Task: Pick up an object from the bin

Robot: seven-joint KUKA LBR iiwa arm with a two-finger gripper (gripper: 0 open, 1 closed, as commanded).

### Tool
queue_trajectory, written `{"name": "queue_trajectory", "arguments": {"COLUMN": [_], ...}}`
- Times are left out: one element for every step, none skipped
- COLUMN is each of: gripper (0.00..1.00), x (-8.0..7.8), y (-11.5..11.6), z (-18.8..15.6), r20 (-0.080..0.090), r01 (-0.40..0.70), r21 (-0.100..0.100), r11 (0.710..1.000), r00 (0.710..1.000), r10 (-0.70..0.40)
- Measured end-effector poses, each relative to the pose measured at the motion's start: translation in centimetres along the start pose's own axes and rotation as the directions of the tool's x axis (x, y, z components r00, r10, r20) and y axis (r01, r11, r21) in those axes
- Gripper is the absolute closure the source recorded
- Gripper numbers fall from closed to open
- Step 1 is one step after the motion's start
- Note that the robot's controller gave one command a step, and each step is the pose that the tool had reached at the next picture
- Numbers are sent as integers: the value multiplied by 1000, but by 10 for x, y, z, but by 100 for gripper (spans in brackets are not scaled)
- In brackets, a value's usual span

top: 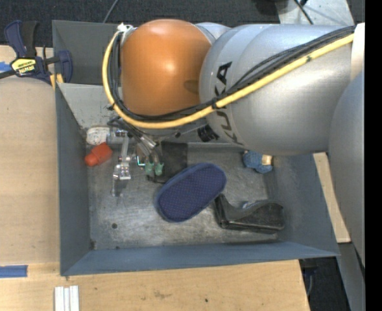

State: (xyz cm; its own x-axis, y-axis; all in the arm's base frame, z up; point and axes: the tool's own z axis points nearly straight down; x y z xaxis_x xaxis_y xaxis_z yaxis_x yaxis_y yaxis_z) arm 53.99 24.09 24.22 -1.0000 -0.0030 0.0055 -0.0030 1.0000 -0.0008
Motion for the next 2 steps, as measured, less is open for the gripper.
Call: {"name": "queue_trajectory", "arguments": {"gripper": [0, 0], "x": [-85, -59], "y": [-67, -128], "z": [171, 140], "r20": [10, 14], "r01": [272, 512], "r21": [-1, 0], "r11": [962, 859], "r00": [962, 859], "r10": [-272, -512]}}
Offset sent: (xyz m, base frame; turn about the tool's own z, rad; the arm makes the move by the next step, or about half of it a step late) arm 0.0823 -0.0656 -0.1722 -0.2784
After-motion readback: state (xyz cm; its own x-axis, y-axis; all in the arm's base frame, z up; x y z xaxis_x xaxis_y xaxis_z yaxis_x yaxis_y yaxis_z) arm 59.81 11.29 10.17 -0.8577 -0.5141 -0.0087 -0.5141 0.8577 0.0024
